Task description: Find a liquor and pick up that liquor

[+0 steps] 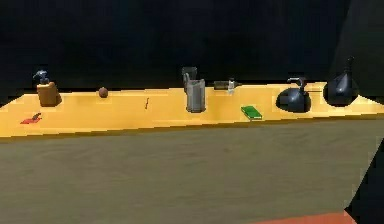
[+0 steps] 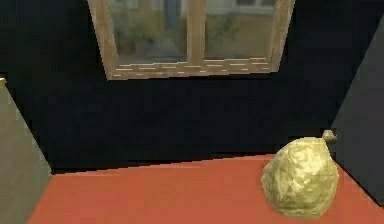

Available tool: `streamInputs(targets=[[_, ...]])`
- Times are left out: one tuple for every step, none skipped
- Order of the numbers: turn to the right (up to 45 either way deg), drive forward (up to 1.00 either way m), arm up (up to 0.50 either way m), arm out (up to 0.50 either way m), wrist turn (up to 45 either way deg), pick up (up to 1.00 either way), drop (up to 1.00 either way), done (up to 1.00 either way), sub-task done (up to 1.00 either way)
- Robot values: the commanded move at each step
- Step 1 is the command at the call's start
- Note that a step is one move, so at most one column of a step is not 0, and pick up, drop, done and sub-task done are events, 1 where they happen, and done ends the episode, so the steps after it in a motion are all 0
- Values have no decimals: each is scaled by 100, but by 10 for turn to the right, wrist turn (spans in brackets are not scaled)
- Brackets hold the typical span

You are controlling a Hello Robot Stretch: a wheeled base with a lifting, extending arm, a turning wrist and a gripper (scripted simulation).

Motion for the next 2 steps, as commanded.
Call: streamInputs(targets=[[-30,0,0,0,0,0,0,0,0],[0,40,0,0,0,0,0,0,0]])
